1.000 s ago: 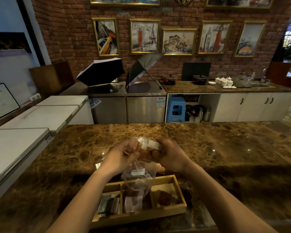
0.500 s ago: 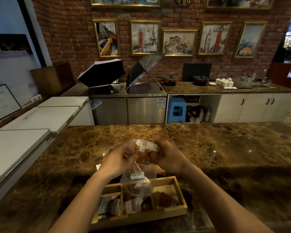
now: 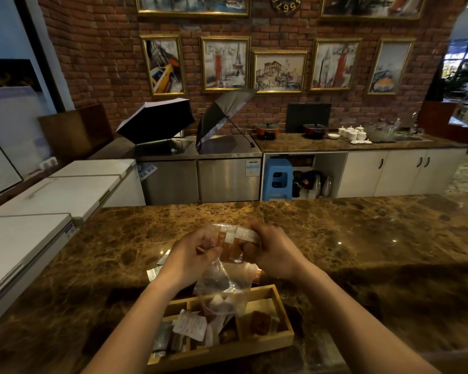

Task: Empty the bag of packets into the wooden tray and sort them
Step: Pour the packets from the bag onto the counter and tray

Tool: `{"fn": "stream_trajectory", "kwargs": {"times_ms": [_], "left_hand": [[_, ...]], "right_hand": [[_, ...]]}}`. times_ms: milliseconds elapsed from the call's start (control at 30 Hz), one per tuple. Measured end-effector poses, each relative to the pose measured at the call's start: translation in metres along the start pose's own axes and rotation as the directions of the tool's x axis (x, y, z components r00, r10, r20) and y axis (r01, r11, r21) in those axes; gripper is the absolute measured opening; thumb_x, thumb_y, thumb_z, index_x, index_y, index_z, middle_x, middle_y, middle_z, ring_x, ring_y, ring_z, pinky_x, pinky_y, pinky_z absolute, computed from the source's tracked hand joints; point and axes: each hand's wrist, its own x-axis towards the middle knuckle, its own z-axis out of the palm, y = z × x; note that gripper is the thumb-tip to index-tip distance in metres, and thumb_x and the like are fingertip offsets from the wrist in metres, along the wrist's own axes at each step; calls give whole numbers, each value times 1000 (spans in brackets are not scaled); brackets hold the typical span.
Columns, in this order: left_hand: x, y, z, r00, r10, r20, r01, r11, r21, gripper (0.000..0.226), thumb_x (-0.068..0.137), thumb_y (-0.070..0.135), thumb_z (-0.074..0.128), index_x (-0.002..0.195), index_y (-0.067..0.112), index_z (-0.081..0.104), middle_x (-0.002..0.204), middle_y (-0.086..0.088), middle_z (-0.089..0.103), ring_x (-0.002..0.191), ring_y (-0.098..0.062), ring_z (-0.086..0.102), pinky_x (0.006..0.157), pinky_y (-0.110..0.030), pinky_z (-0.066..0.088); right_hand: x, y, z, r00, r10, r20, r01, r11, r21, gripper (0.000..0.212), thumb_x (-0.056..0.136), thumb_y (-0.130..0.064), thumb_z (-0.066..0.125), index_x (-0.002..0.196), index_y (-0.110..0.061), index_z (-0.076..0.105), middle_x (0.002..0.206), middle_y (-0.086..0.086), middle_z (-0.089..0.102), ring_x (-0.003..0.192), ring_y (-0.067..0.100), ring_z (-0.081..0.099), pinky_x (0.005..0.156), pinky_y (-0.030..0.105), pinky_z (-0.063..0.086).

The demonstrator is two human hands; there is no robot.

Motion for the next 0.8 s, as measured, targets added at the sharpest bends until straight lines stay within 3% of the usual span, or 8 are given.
{"fn": "stream_trajectory", "kwargs": {"times_ms": [167,267,500,667,800], "left_hand": [[6,13,13,999,36,-26,-36,999,-17,10,89,28,70,90,33,63,96,15,70,98,-2,64,80,-36,57],[7,20,27,1000,-24,-20,22,998,-67,13,88,27,72,87,36,62,97,18,69,92,-1,65,72,-35,58],[2,23,54,998,-54,16,54,997,53,8,87,35,72,88,30,65,90,20,69,83,9,60,59,-10,37],[2,25,56,997,-70,20,69,996,53,9,87,35,71,83,28,67,82,23,70,77,17,57,55,-5,39],[3,27,55,998,-54,14,53,998,23,9,87,34,71,84,27,67,83,19,71,77,14,61,58,-7,44]], "right_hand": [[-3,5,-18,997,71,-20,-72,996,-51,17,88,-12,63,96,-26,58,86,-6,67,77,11,64,61,25,49],[-9,12,-29,996,90,-7,-90,994,-66,13,87,-16,65,96,-24,60,89,-5,67,80,12,64,66,31,52],[-24,34,-37,984,165,67,-158,983,-94,17,89,-24,62,106,-25,65,97,-3,72,89,14,67,80,39,58],[-25,39,-37,984,172,44,-167,981,-96,15,87,-21,63,100,-27,68,91,-8,70,83,6,64,69,21,49],[-22,37,-39,988,155,17,-152,984,-95,11,88,-21,63,92,-30,67,85,-12,67,81,5,63,69,26,49]]}}
